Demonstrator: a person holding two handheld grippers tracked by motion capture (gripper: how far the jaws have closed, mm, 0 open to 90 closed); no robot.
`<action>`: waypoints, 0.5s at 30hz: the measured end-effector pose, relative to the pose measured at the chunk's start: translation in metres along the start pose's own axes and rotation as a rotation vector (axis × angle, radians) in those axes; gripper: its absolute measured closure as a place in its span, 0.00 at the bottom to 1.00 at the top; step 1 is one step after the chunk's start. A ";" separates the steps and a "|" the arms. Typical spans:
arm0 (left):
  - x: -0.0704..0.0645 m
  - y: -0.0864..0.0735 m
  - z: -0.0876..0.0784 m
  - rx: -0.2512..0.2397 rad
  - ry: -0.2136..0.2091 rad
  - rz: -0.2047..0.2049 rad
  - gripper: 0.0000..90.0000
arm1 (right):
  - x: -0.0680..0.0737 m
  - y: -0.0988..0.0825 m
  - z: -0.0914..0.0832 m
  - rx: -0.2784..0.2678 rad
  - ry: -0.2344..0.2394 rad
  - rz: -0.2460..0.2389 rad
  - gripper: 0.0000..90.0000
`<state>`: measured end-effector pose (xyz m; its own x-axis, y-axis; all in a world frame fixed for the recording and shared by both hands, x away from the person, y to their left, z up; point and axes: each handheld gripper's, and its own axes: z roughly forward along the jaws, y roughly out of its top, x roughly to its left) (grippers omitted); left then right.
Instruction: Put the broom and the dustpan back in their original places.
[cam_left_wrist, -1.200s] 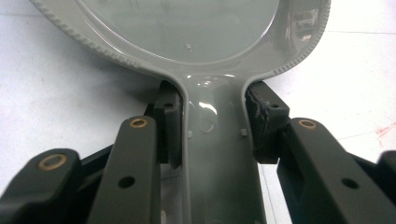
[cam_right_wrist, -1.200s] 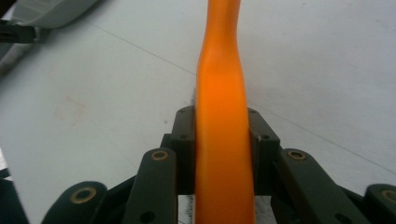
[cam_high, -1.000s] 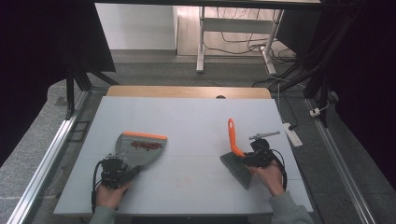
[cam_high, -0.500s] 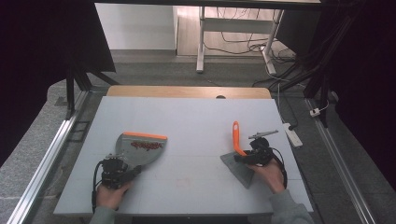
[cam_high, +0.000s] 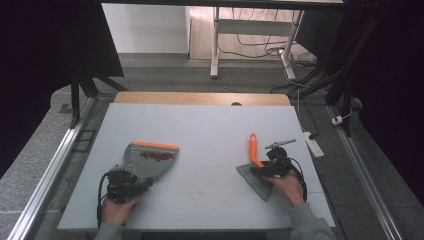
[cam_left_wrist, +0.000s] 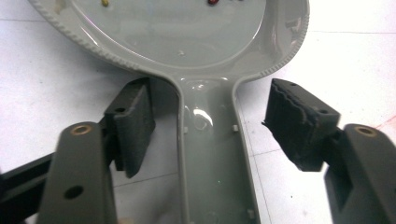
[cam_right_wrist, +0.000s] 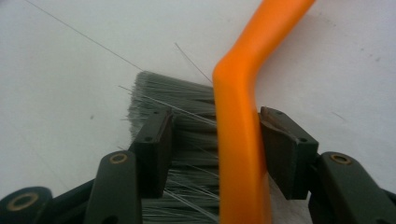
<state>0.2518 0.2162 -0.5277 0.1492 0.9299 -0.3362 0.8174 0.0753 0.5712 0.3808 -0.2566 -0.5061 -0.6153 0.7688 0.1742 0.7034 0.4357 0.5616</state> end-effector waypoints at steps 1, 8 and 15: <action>0.000 0.000 -0.001 -0.003 0.001 0.006 0.35 | 0.000 0.000 0.000 0.000 -0.020 -0.009 0.51; -0.002 0.000 -0.008 -0.019 0.004 0.043 0.30 | 0.000 0.000 -0.002 -0.017 -0.019 -0.005 0.53; -0.002 -0.002 -0.010 -0.014 -0.007 0.053 0.30 | 0.001 -0.001 -0.005 -0.039 -0.029 -0.009 0.53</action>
<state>0.2447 0.2176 -0.5205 0.1954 0.9303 -0.3104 0.8002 0.0317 0.5988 0.3778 -0.2588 -0.5019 -0.6110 0.7781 0.1458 0.6830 0.4250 0.5941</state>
